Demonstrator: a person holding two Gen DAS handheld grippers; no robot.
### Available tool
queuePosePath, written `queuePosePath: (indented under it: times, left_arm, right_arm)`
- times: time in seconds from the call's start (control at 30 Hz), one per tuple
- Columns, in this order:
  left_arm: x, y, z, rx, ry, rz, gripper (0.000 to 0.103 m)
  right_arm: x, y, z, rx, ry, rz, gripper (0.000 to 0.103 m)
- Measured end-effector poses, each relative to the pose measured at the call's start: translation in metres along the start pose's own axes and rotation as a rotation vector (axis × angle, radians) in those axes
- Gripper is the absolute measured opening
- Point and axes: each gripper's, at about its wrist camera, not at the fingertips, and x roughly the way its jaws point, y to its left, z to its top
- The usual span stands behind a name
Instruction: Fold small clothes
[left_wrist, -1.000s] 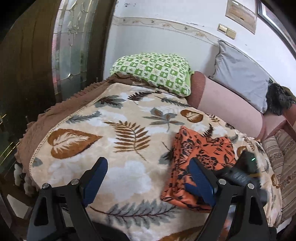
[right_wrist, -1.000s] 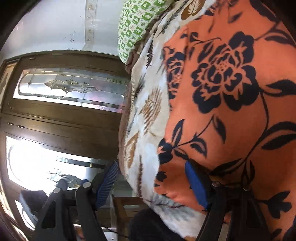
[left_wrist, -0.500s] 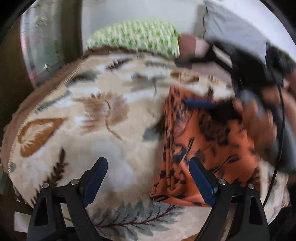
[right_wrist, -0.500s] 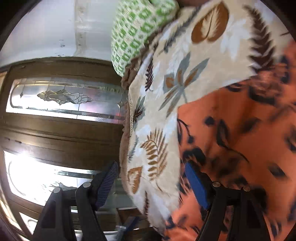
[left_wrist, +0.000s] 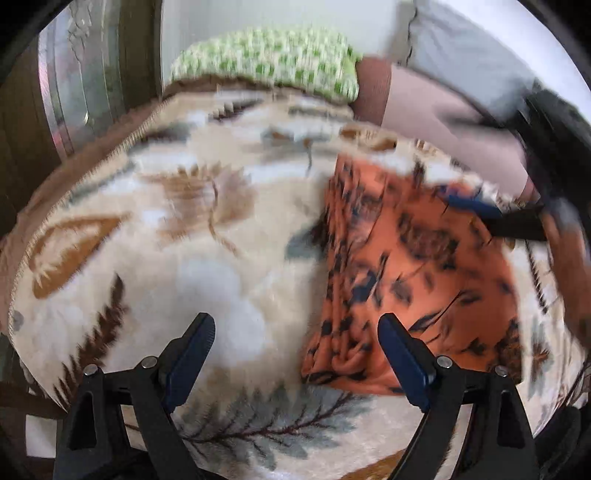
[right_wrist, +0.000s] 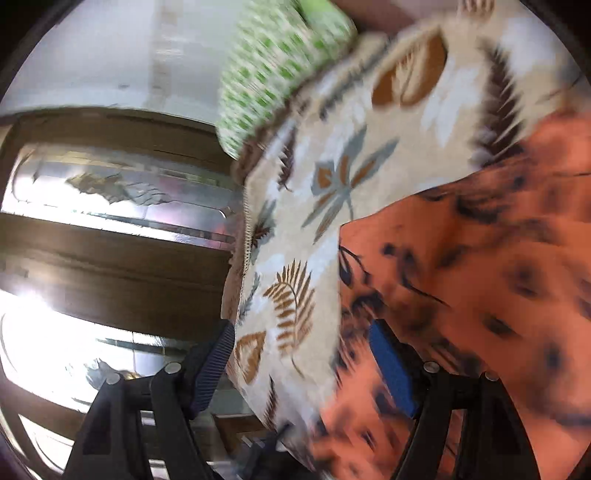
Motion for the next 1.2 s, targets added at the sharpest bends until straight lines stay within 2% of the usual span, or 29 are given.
queuePosePath:
  times: [0.1,0.2,0.23,0.27,0.33,0.4,0.47,0.5,0.57,0.6,0.63,0.67,0.7,0.73,0.8,0.87,0.9,0.93,1.07,1.13,1.2]
  left_arm:
    - [-0.013,-0.008,0.017,0.014,-0.063,-0.027,0.09]
    - [-0.003,-0.028,0.036,0.066,-0.074,-0.049,0.09]
    - [0.005,-0.038,0.043,0.091,-0.075,-0.073,0.09]
    - [0.013,-0.047,0.048,0.113,-0.07,-0.067,0.09]
    - [0.026,-0.061,0.053,0.167,-0.057,-0.058,0.09]
    - [0.044,-0.068,0.053,0.201,-0.028,-0.005,0.09]
    - [0.066,-0.07,0.049,0.23,0.025,0.056,0.09]
    - [0.077,-0.067,0.046,0.235,0.06,0.086,0.091]
    - [0.088,-0.054,0.04,0.147,0.088,0.035,0.092]
    - [0.09,-0.048,0.039,0.104,0.103,0.013,0.092]
    - [0.09,-0.045,0.039,0.084,0.109,0.003,0.092]
    - [0.09,-0.044,0.039,0.078,0.111,0.002,0.092]
    - [0.089,-0.045,0.038,0.086,0.109,0.005,0.092]
    - [0.088,-0.047,0.038,0.099,0.104,0.012,0.092]
    - [0.087,-0.049,0.037,0.103,0.105,0.014,0.092]
    - [0.089,-0.049,0.037,0.089,0.12,0.001,0.092]
    - [0.09,-0.05,0.038,0.094,0.115,0.006,0.092]
    - [0.089,-0.049,0.037,0.097,0.111,0.01,0.092]
    - [0.09,-0.046,0.037,0.086,0.12,-0.001,0.092]
    - [0.091,-0.046,0.037,0.084,0.125,-0.007,0.092]
    - [0.091,-0.047,0.037,0.09,0.121,-0.005,0.092]
  right_arm:
    - [-0.069,-0.031,-0.036,0.029,-0.114,-0.055,0.078]
    - [-0.104,-0.082,-0.069,0.134,-0.153,-0.114,0.08]
    - [-0.106,-0.098,-0.077,0.18,-0.145,-0.123,0.08]
    - [-0.106,-0.114,-0.085,0.232,-0.132,-0.112,0.081]
    - [-0.1,-0.128,-0.095,0.263,-0.112,-0.058,0.081]
    - [-0.093,-0.125,-0.098,0.241,-0.093,-0.029,0.081]
    - [-0.085,-0.126,-0.099,0.241,-0.086,-0.042,0.081]
    - [-0.077,-0.128,-0.099,0.248,-0.068,-0.041,0.081]
    - [-0.058,-0.129,-0.101,0.247,-0.038,-0.047,0.081]
    - [-0.053,-0.124,-0.1,0.211,-0.039,-0.068,0.078]
    - [-0.048,-0.116,-0.101,0.182,-0.043,-0.071,0.061]
    - [-0.047,-0.109,-0.101,0.158,-0.044,-0.107,0.054]
    - [-0.048,-0.102,-0.102,0.138,-0.053,-0.13,0.042]
    - [-0.05,-0.097,-0.104,0.123,-0.06,-0.14,0.038]
    - [-0.051,-0.092,-0.108,0.11,-0.075,-0.18,0.036]
    - [-0.043,-0.114,-0.112,0.175,-0.041,-0.225,0.039]
    - [-0.044,-0.123,-0.113,0.227,-0.047,-0.18,0.041]
    - [-0.048,-0.119,-0.112,0.224,-0.048,-0.162,0.049]
    - [-0.074,-0.093,-0.1,0.122,-0.1,-0.184,0.062]
    - [-0.082,-0.091,-0.083,0.129,-0.158,-0.184,0.078]
    - [-0.078,-0.098,-0.063,0.144,-0.16,-0.184,0.079]
